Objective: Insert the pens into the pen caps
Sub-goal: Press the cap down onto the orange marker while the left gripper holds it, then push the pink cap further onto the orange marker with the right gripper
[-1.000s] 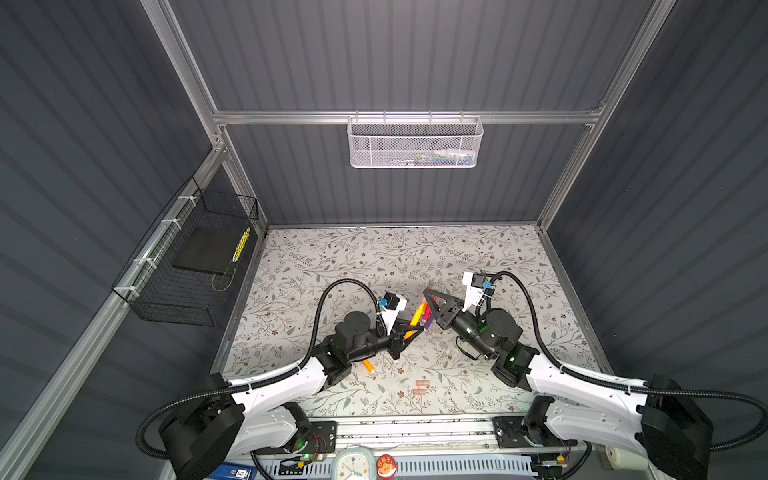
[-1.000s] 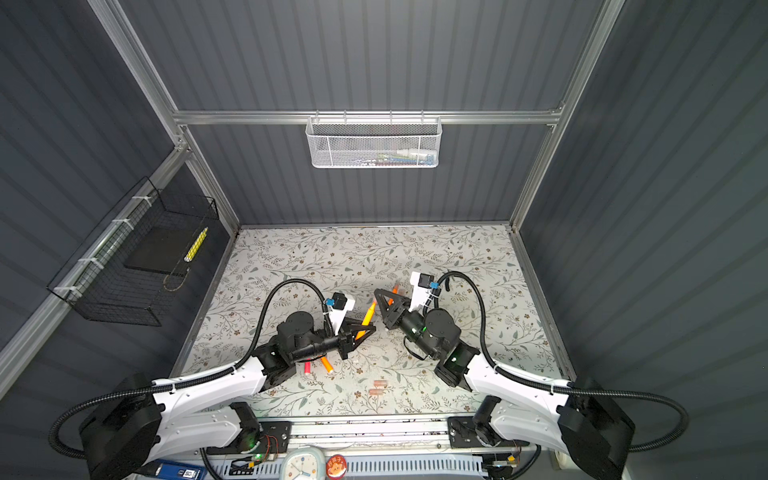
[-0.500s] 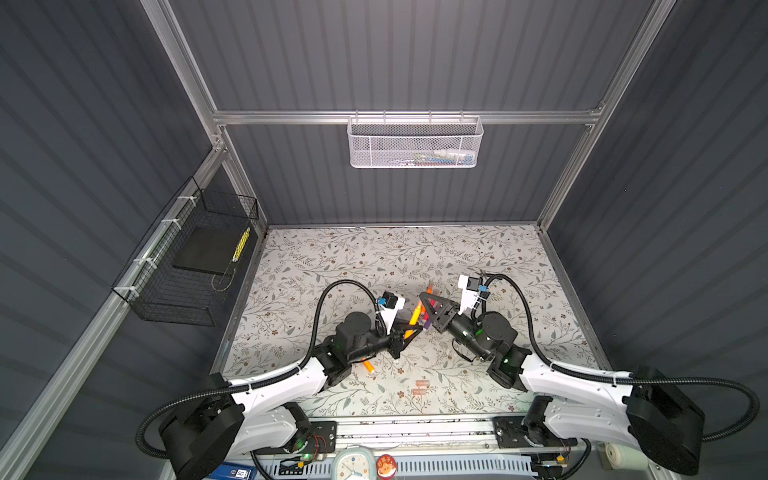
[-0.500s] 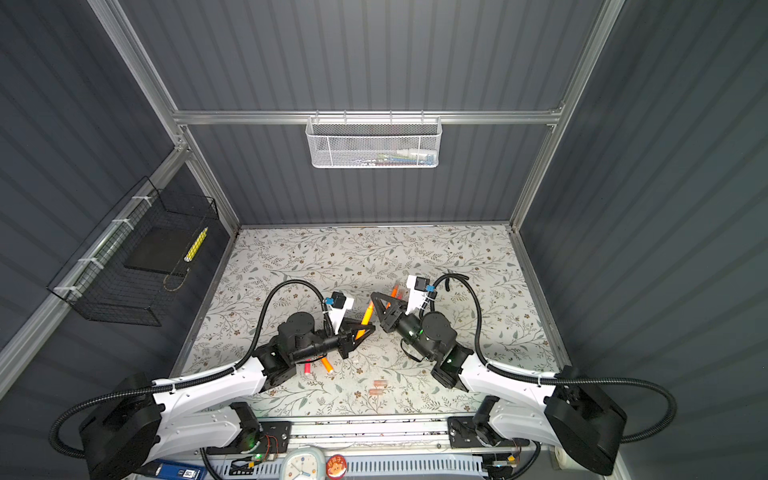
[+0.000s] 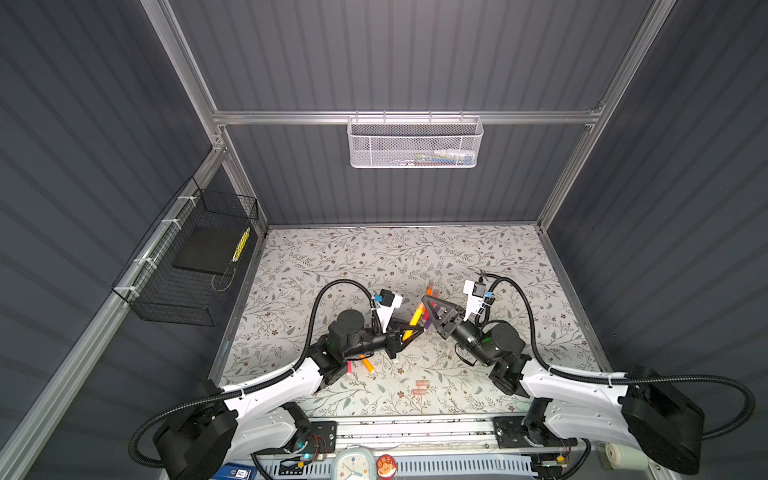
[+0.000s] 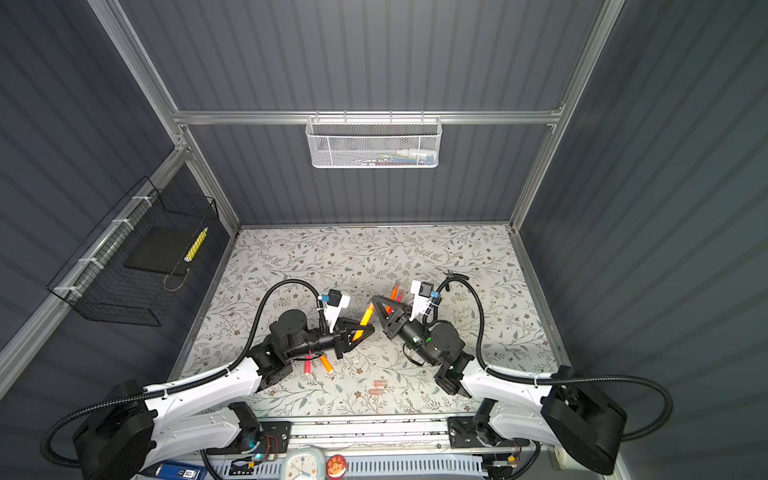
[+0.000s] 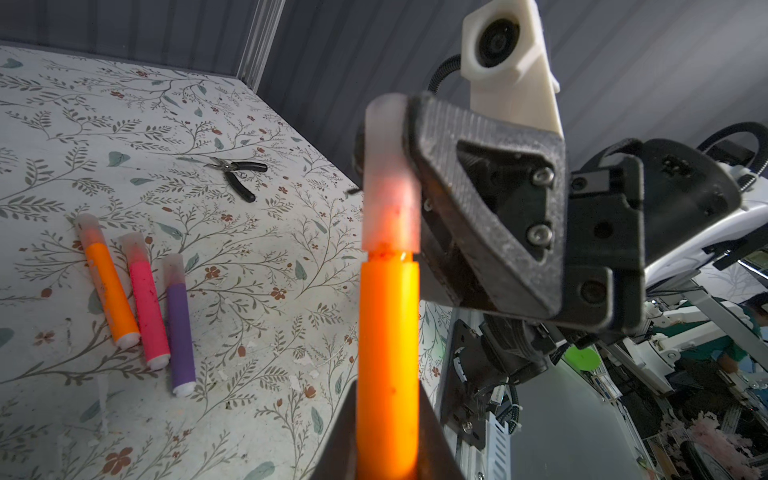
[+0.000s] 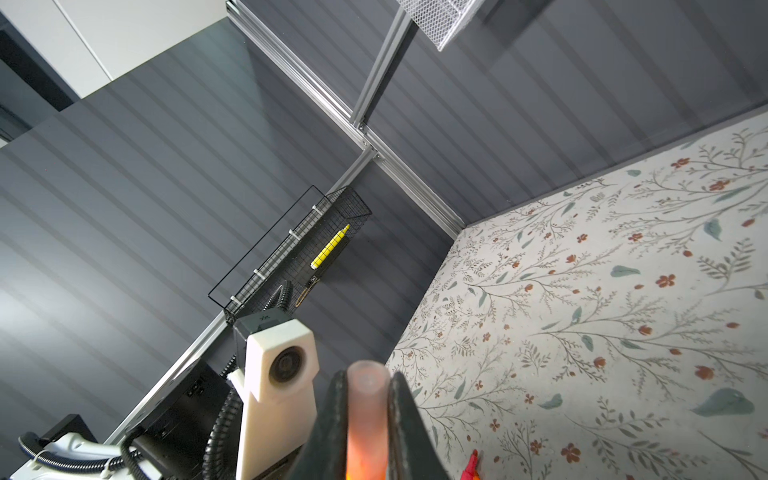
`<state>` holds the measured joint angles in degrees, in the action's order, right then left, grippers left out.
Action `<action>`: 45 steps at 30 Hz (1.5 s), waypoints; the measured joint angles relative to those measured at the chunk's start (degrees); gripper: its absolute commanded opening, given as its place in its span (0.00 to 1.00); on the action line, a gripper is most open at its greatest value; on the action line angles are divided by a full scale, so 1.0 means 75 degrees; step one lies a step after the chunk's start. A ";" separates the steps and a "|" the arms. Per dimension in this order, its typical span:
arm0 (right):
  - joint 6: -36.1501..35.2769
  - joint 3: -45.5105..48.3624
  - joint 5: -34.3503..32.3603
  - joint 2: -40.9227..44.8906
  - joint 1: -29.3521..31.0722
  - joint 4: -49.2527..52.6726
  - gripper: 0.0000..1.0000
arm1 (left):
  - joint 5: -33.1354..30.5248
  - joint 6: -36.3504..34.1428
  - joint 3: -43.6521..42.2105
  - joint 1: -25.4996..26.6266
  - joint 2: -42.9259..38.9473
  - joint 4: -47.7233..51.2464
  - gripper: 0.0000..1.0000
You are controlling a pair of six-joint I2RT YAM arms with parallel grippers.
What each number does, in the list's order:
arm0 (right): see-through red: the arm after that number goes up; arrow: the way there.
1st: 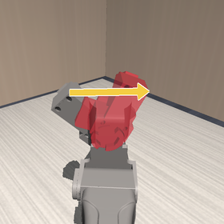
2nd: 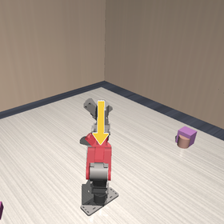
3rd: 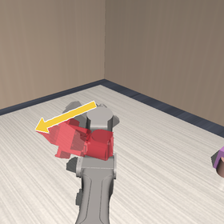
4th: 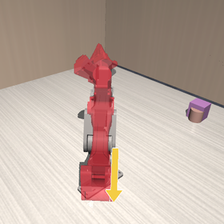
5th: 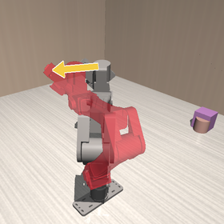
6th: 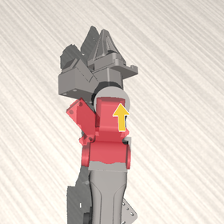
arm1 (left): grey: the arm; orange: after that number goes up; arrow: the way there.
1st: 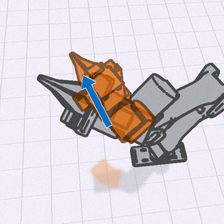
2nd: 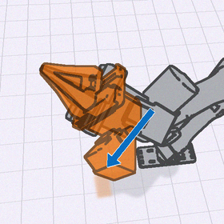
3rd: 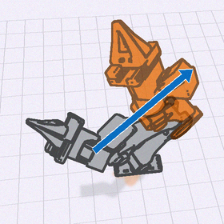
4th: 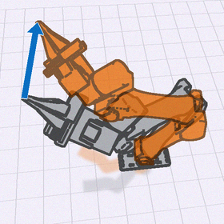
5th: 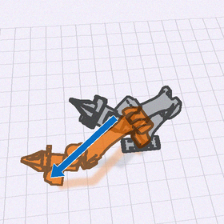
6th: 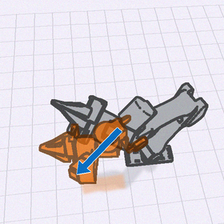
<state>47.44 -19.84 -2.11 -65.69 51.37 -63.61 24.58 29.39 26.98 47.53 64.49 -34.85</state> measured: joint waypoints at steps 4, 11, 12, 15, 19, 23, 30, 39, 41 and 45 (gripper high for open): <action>-0.0192 -0.0111 -0.0058 -0.0035 0.0099 0.0015 0.02 | 0.0017 -0.0032 0.0000 -0.0003 -0.0006 -0.0064 0.00; -0.0361 -0.0143 -0.0163 -0.0093 0.0224 -0.0152 0.09 | 0.0023 -0.0230 -0.0012 -0.0009 -0.0108 -0.0090 0.00; -0.0361 -0.0143 -0.0154 -0.0099 0.0239 -0.0189 0.10 | 0.0032 -0.0254 -0.0020 -0.0017 -0.0157 -0.0070 0.00; -0.0399 -0.0146 -0.0082 -0.0102 0.0297 -0.0254 0.13 | 0.0114 -0.0332 -0.0111 -0.0041 -0.0326 -0.0038 0.00; -0.0481 -0.0149 0.0029 -0.0114 0.0347 -0.0245 0.18 | 0.0163 -0.0446 -0.0268 -0.0052 -0.0443 -0.0114 0.00; -0.0542 -0.0175 0.0227 -0.0052 0.0405 0.0076 0.41 | 0.0157 -0.0542 -0.0309 -0.0052 -0.0527 -0.0216 0.00; -0.0659 -0.0140 0.0361 0.0516 0.0507 0.1198 0.62 | -0.0015 -0.0962 -0.0309 -0.0087 -0.0667 -0.0425 0.00; -0.0970 -0.0111 0.0023 0.2136 0.0504 0.2492 0.70 | -0.0125 -0.1839 -0.0309 -0.0085 -0.0189 -0.0443 0.00; -0.1000 -0.0154 -0.0195 0.2314 0.0501 0.2906 0.70 | -0.0122 -0.1979 -0.0309 -0.0079 -0.0009 -0.0434 0.00; -0.1020 -0.0522 -0.0522 0.2247 0.0455 0.3704 0.67 | -0.0052 -0.2159 -0.0309 -0.0026 0.0178 -0.0303 0.00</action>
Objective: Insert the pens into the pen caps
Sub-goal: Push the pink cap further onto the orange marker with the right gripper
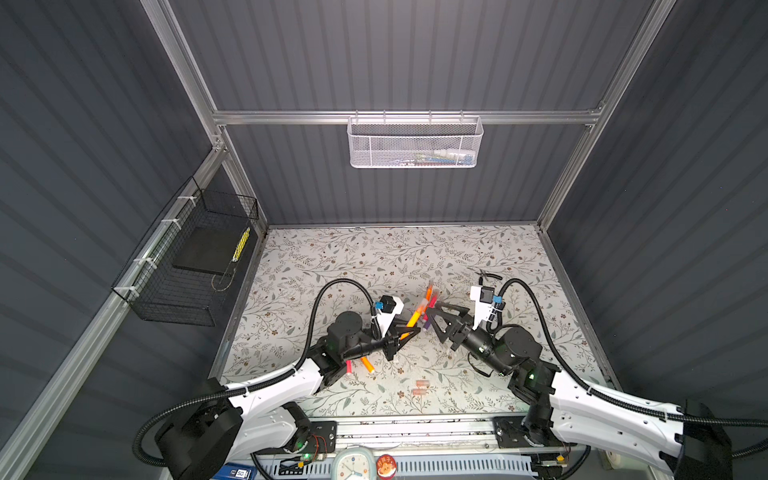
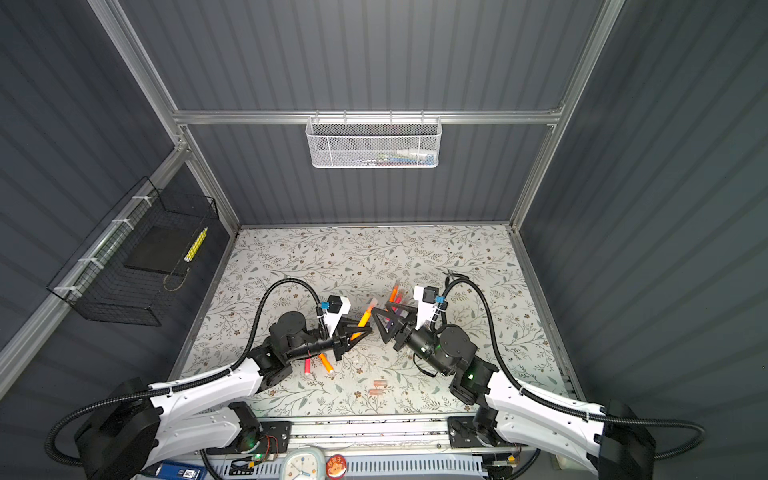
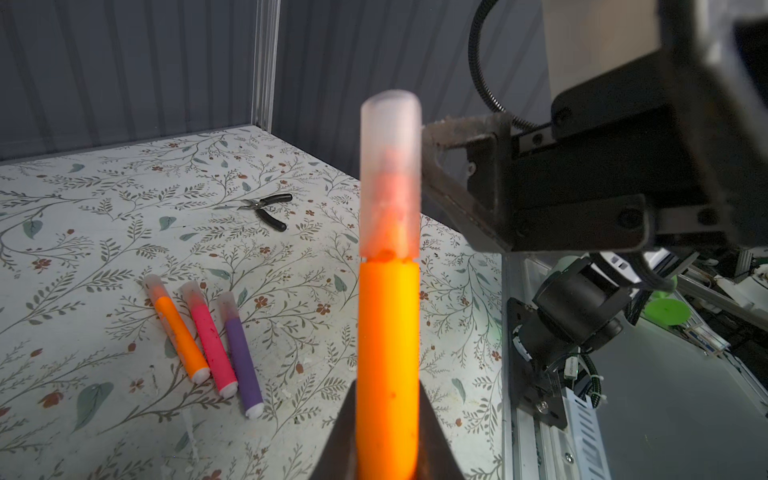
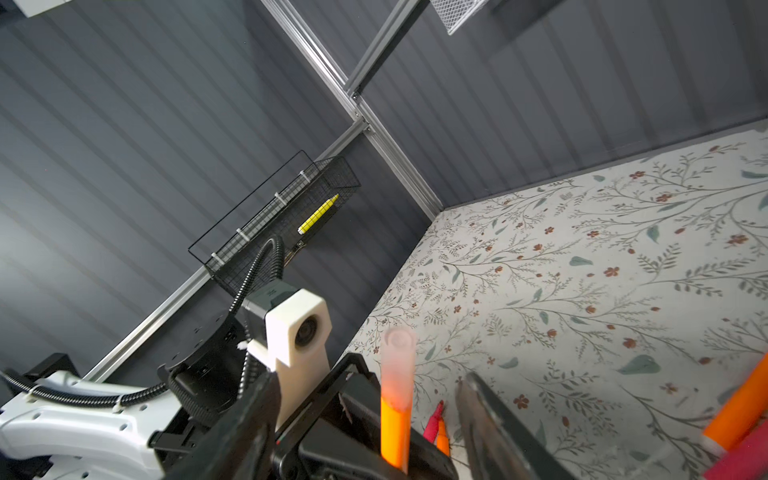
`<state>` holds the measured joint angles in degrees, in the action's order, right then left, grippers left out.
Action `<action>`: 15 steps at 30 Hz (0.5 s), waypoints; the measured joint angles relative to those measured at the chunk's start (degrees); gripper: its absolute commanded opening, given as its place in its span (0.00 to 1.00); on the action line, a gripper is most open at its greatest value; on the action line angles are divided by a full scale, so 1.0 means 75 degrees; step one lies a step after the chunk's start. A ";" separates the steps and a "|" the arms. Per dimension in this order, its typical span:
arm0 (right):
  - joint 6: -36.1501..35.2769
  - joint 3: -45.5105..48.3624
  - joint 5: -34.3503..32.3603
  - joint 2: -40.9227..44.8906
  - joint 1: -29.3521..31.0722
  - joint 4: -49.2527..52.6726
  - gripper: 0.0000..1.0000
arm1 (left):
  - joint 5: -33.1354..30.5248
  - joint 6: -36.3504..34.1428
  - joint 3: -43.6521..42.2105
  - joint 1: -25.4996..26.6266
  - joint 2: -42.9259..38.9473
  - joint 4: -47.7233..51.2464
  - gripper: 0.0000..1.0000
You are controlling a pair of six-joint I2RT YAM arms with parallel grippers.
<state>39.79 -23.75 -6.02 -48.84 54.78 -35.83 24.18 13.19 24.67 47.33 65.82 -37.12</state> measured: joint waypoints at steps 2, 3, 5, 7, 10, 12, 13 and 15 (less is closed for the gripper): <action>0.0000 -0.0195 -0.0029 -0.0172 -0.0035 0.0160 0.66 | 0.0047 -0.0090 0.0000 0.0035 0.0020 0.0029 0.00; 0.0000 -0.0254 -0.0029 -0.0262 -0.0041 0.0178 0.65 | 0.0061 -0.0119 0.0003 0.0038 0.0026 0.0032 0.00; 0.0009 -0.0367 -0.0026 -0.0481 -0.0070 0.0239 0.62 | 0.0079 -0.0169 0.0003 0.0047 0.0058 0.0041 0.00; 0.0035 -0.0434 0.0000 -0.0653 -0.0099 0.0329 0.59 | 0.0111 -0.0204 0.0009 0.0050 0.0102 0.0058 0.00; 0.0064 -0.0495 0.0032 -0.0807 -0.0140 0.0434 0.57 | 0.0134 -0.0224 0.0017 0.0076 0.0189 0.0105 0.00; 0.0087 -0.0562 0.0058 -0.0895 -0.0169 0.0481 0.54 | 0.0137 -0.0224 0.0017 0.0090 0.0198 0.0149 0.00; 0.0099 -0.0612 0.0076 -0.0944 -0.0181 0.0504 0.52 | 0.0152 -0.0224 0.0017 0.0096 0.0198 0.0149 0.00; 0.0128 -0.0685 0.0114 -0.1020 -0.0198 0.0519 0.51 | 0.0169 -0.0224 0.0017 0.0099 0.0198 0.0146 0.00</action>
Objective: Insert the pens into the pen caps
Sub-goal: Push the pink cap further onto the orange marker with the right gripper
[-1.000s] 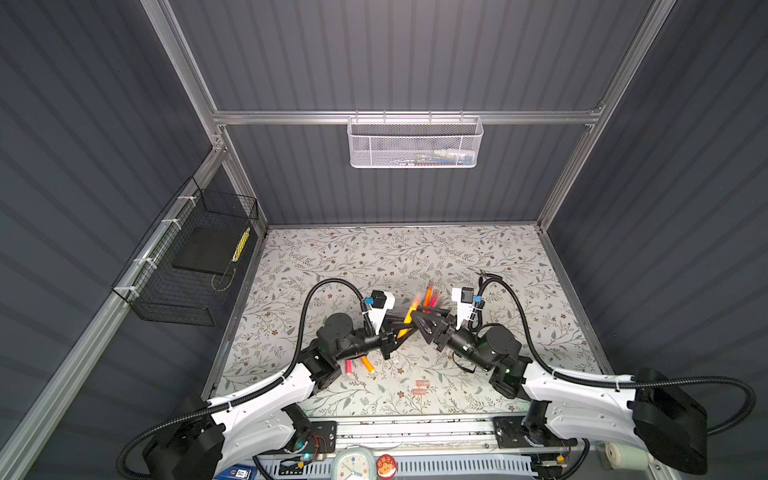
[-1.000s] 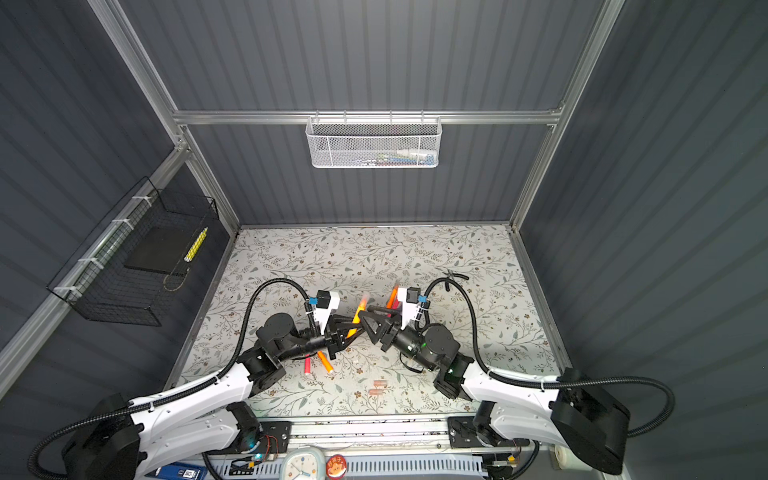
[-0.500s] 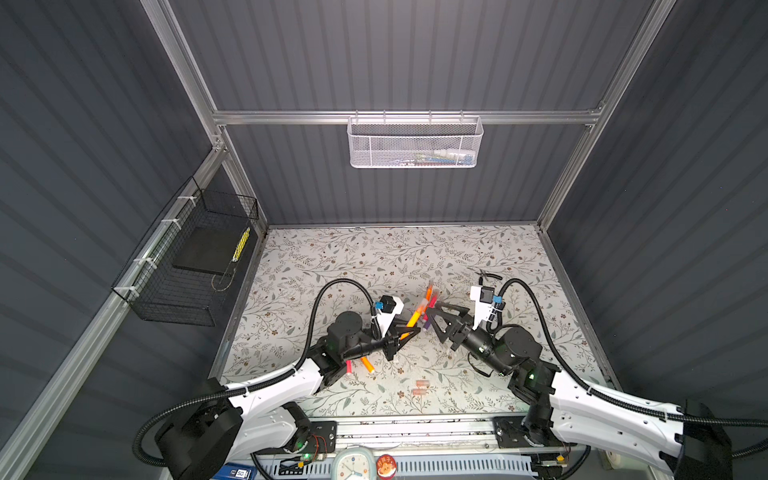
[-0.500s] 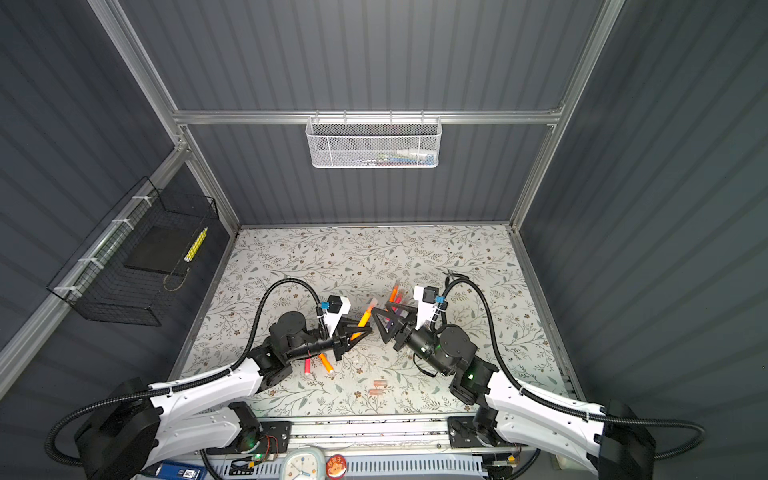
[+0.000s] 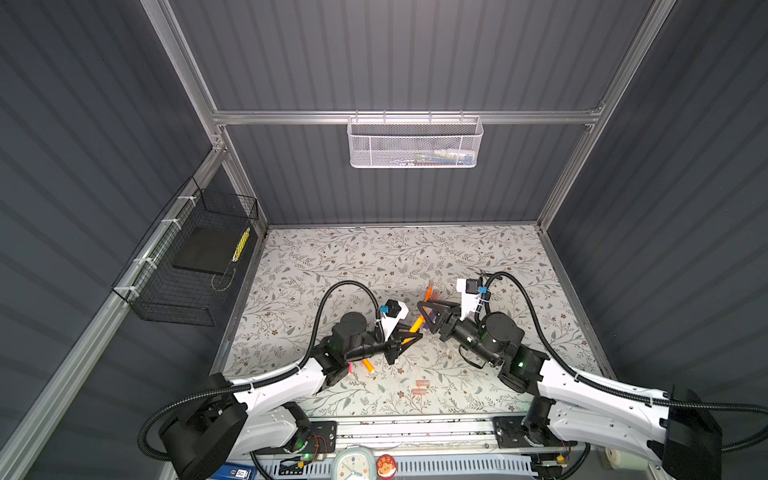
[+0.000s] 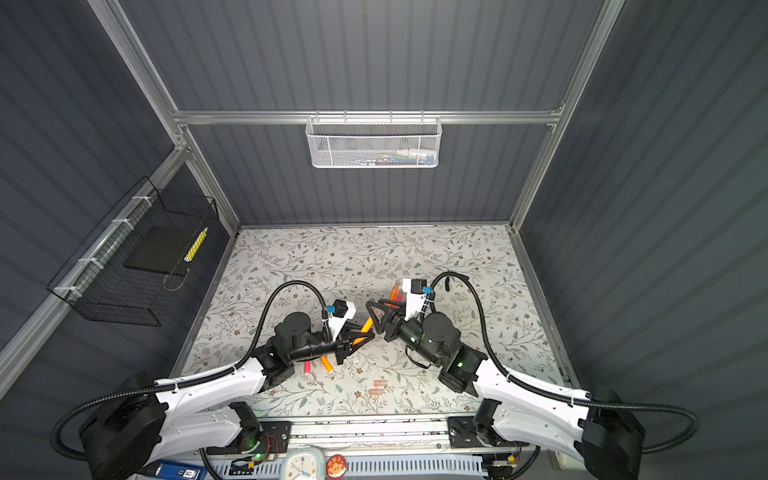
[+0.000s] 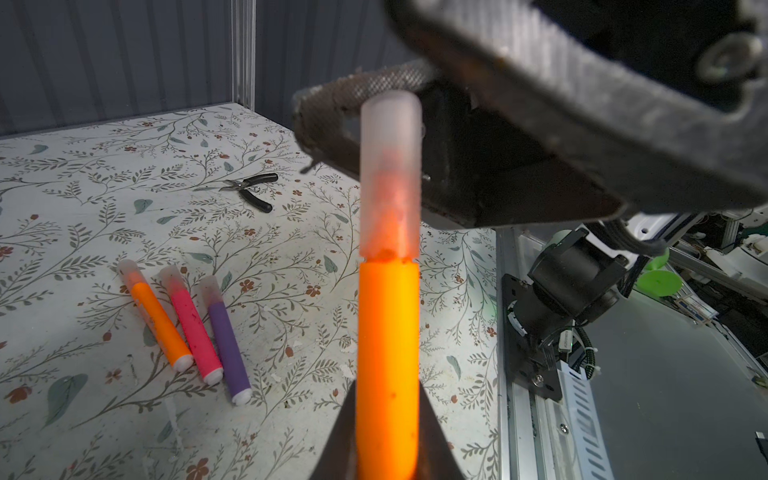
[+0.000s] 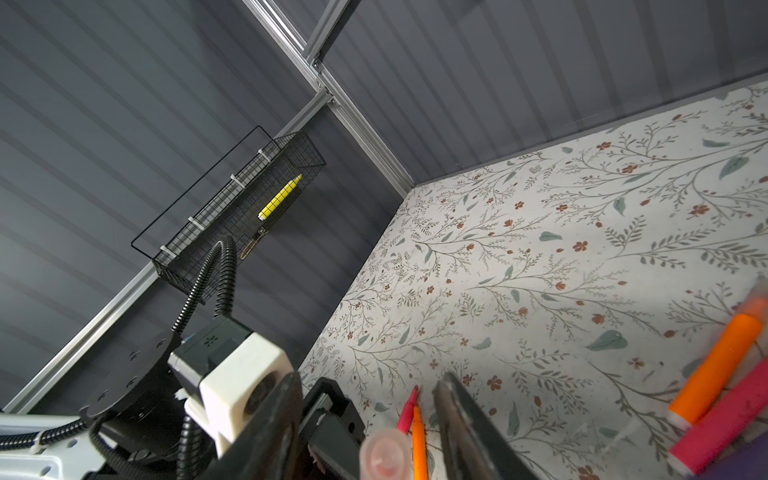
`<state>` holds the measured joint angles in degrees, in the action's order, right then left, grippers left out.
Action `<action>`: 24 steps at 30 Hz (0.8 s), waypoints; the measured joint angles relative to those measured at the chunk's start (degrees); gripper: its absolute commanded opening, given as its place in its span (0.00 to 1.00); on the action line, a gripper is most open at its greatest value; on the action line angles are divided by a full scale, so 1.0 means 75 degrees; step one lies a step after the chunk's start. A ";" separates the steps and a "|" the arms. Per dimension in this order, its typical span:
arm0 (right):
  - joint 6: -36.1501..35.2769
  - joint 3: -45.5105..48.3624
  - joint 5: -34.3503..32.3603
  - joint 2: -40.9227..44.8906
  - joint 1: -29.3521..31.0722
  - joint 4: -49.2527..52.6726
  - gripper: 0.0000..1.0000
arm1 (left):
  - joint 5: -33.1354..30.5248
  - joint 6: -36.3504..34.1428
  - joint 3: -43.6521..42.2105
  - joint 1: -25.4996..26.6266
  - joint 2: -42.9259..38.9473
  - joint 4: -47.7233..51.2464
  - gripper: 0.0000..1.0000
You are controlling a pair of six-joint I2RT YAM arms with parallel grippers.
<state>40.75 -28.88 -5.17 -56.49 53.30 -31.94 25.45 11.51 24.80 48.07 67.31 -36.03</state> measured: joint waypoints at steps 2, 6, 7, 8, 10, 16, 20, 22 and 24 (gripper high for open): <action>0.0032 -0.0050 0.0047 -0.0050 -0.0015 0.0015 0.47 | 0.0023 0.0000 0.0000 0.0000 0.0009 -0.0003 0.00; 0.0058 -0.0064 0.0117 -0.0090 -0.0015 0.0038 0.34 | 0.0023 0.0000 0.0000 0.0032 0.0047 0.0000 0.00; 0.0082 -0.0067 0.0119 -0.0111 -0.0015 0.0041 0.29 | 0.0029 0.0000 0.0000 0.0035 0.0050 0.0000 0.00; 0.0085 -0.0067 0.0122 -0.0128 -0.0015 0.0047 0.25 | 0.0041 0.0000 0.0000 0.0035 0.0050 -0.0006 0.00; 0.0099 -0.0067 0.0119 -0.0166 -0.0050 0.0064 0.17 | 0.0047 0.0000 0.0000 0.0035 0.0050 -0.0009 0.00; 0.0102 -0.0070 0.0152 -0.0300 -0.0099 -0.0015 0.00 | 0.0003 0.0038 0.0000 0.0035 0.0050 0.0009 0.00; 0.0052 -0.0035 0.0227 -0.0391 -0.0154 -0.0318 0.00 | -0.0128 0.0184 0.0105 0.0035 0.0047 0.0070 0.00; 0.0003 0.0044 0.0294 -0.0414 -0.0195 -0.0589 0.00 | -0.0137 0.0265 0.0207 0.0029 0.0044 0.0184 0.00; -0.0055 0.0140 0.0361 -0.0425 -0.0227 -0.0892 0.00 | -0.0023 0.0382 0.0297 -0.0020 0.0044 0.0254 0.00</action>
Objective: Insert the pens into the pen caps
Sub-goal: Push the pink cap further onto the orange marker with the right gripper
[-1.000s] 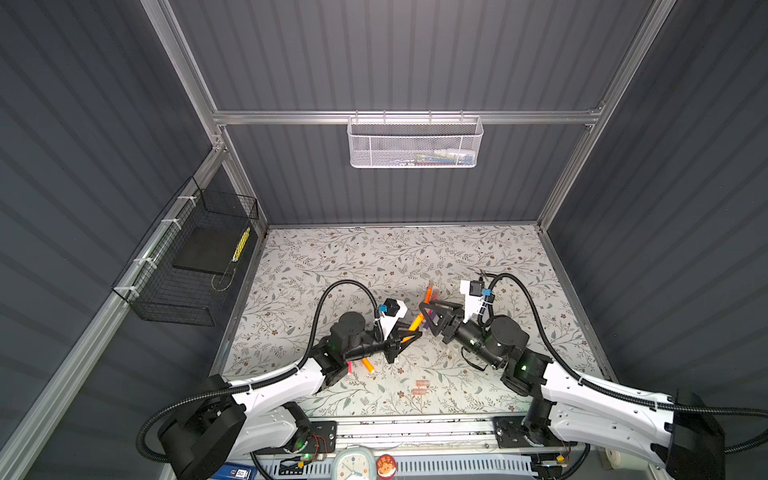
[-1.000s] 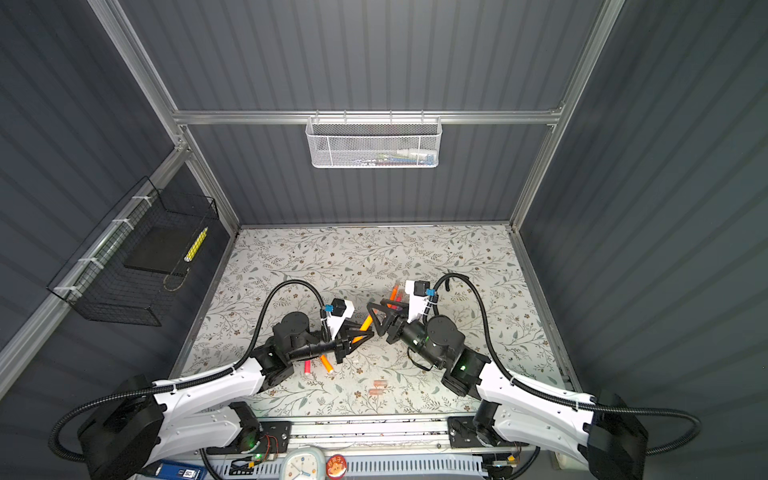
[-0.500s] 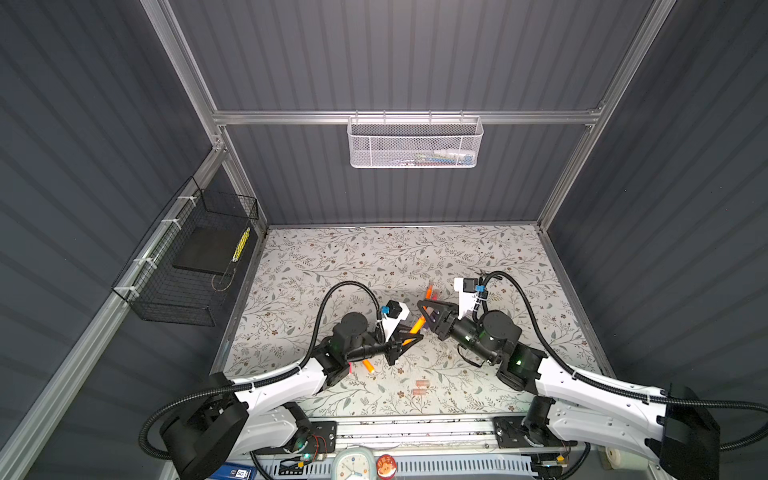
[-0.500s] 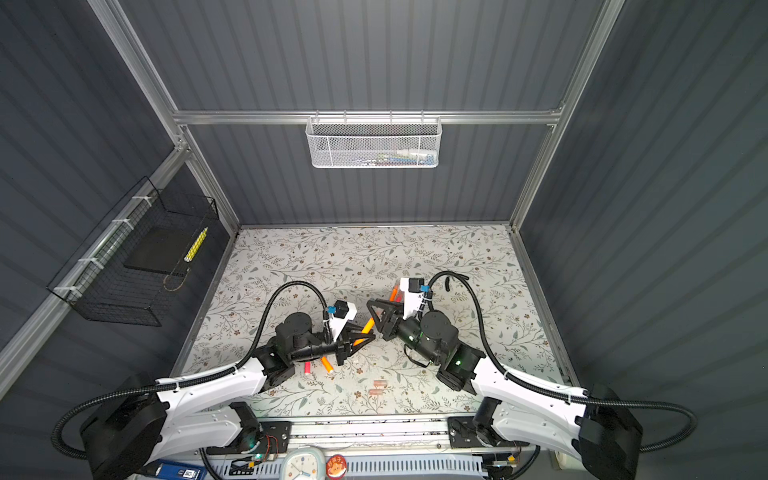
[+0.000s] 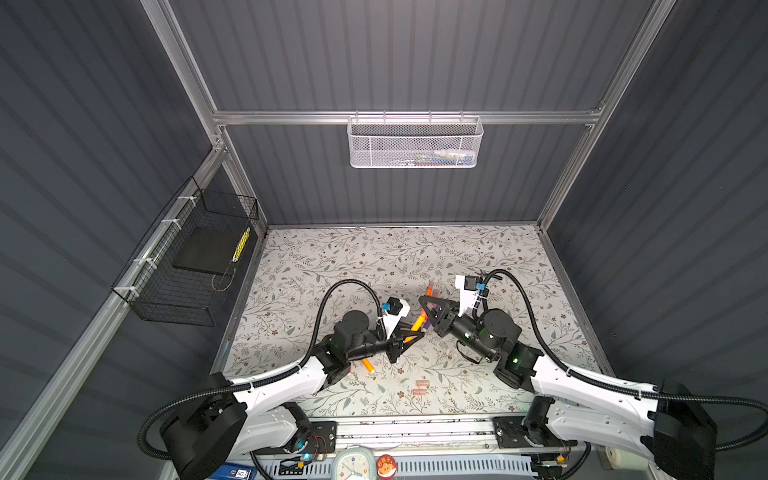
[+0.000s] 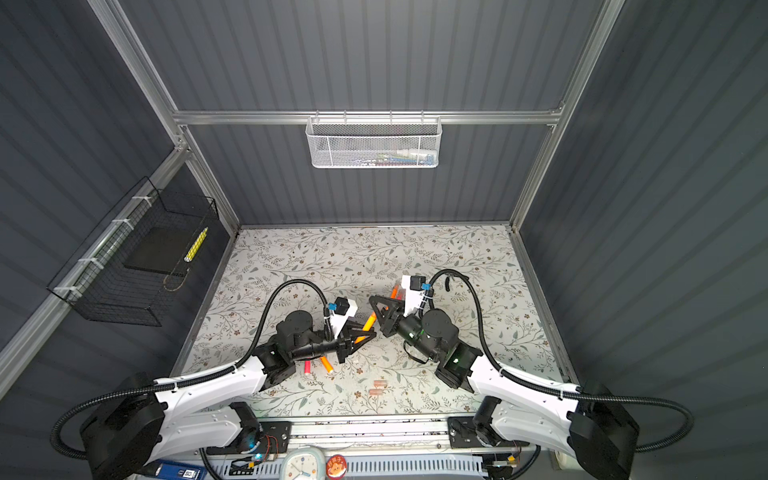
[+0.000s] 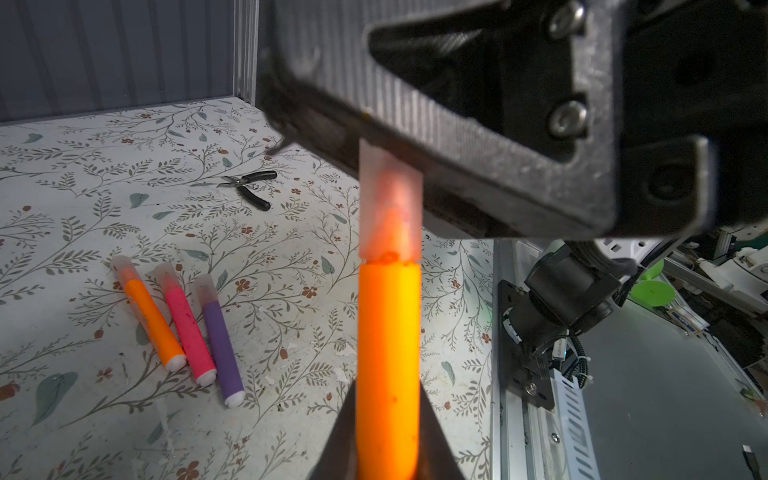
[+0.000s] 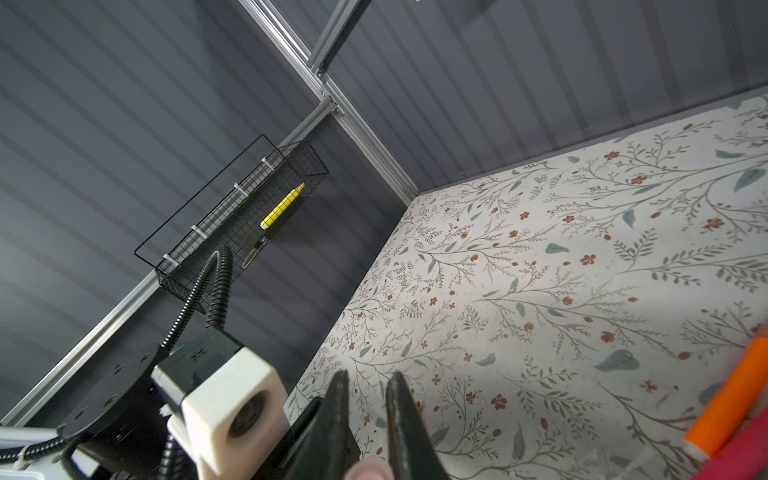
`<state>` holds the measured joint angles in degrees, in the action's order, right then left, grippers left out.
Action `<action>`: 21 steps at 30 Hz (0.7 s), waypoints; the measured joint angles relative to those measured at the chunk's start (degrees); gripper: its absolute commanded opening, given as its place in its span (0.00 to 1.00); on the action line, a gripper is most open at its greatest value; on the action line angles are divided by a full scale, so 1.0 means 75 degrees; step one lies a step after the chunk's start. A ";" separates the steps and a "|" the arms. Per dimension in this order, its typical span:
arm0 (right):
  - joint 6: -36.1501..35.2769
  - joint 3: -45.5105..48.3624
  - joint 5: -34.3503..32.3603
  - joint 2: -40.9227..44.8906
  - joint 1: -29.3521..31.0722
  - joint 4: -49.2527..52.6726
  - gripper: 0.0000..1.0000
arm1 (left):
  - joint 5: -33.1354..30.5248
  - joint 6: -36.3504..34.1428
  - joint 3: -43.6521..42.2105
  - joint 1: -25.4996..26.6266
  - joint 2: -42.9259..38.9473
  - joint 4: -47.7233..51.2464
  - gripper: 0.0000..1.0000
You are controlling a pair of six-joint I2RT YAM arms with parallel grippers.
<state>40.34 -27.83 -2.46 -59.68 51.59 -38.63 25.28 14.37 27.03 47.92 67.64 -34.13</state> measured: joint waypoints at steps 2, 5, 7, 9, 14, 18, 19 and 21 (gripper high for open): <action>-0.0085 0.0076 0.0108 -0.0041 -0.0026 -0.0321 0.00 | 0.0192 0.0058 0.0102 -0.0067 -0.0003 0.0099 0.00; -0.0216 0.0105 0.0154 -0.0157 -0.0044 -0.0685 0.00 | 0.0216 0.0029 0.0373 -0.0090 -0.0003 0.0527 0.00; -0.0274 0.0105 0.0085 -0.0227 -0.0032 -0.0828 0.00 | 0.0131 -0.0096 0.0542 -0.0087 -0.0003 0.0848 0.00; -0.0286 0.0090 -0.0230 -0.0283 0.0073 -0.0822 0.00 | -0.0076 -0.0283 0.0656 -0.0079 -0.0003 0.1142 0.00; 0.0090 -0.0015 -0.1355 -0.0842 0.0484 -0.0801 0.00 | -0.0935 -0.0819 0.0761 -0.0020 -0.0003 0.1848 0.00; 0.0539 -0.0026 -0.2224 -0.1215 0.0839 -0.0799 0.00 | -0.1632 -0.1201 0.0761 0.0093 -0.0003 0.2340 0.00; 0.0647 -0.0023 -0.2407 -0.1256 0.0909 -0.0784 0.00 | -0.1778 -0.1300 0.0761 0.0125 -0.0003 0.2410 0.00; 0.0799 -0.0017 -0.2600 -0.1294 0.0976 -0.0772 0.00 | -0.1976 -0.1443 0.0766 0.0181 -0.0003 0.2474 0.00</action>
<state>46.33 -27.97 -21.96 -69.38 58.92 -44.42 10.46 3.55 32.77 49.28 67.61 -15.57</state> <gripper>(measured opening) 0.157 0.175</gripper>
